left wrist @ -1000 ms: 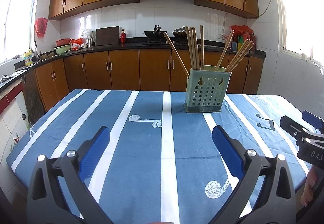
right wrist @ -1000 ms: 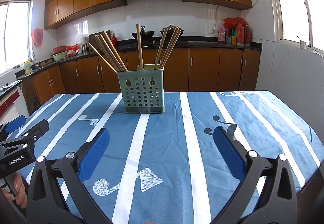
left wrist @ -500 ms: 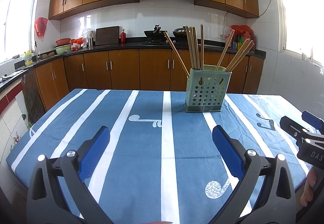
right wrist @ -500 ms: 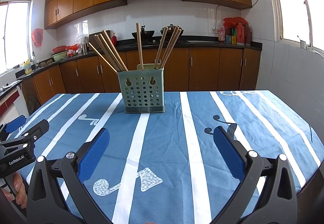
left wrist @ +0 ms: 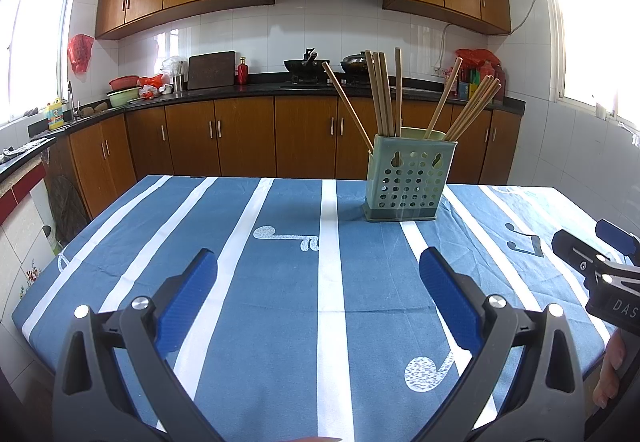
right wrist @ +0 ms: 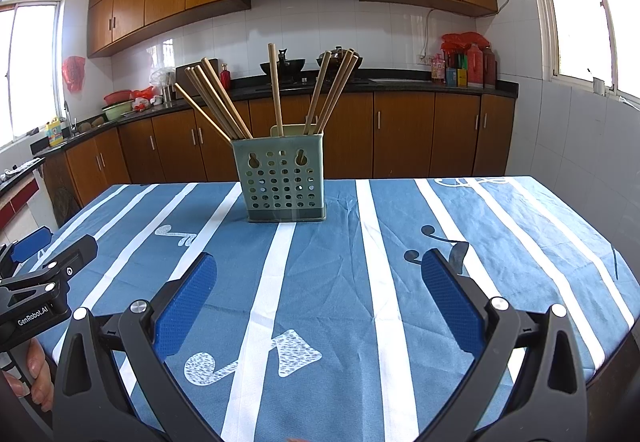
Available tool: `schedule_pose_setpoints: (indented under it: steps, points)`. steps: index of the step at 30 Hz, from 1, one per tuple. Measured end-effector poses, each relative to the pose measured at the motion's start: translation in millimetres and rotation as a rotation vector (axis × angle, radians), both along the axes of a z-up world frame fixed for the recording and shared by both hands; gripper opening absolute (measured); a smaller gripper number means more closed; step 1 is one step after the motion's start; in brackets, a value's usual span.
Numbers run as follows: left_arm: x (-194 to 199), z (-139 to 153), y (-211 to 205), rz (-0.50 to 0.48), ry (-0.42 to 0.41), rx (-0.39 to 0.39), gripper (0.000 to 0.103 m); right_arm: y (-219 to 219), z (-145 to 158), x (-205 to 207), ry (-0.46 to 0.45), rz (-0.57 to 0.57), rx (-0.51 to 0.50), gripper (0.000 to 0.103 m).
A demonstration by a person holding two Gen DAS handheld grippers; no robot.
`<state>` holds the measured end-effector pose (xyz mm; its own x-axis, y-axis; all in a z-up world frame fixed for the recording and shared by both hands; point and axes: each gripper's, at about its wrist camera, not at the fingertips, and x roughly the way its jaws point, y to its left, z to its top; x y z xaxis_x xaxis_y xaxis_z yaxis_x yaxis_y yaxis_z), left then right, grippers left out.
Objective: Organize utensils
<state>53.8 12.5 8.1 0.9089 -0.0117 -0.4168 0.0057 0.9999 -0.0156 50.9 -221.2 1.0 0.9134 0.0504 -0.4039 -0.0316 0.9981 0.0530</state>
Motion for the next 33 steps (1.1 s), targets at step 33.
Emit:
schedule_pose_setpoints:
  steps: [33]
  points:
    - [2.7, -5.2, 1.1, 0.003, 0.004, -0.01, 0.099, 2.1, -1.7, 0.5, 0.004, -0.002, 0.004, 0.101]
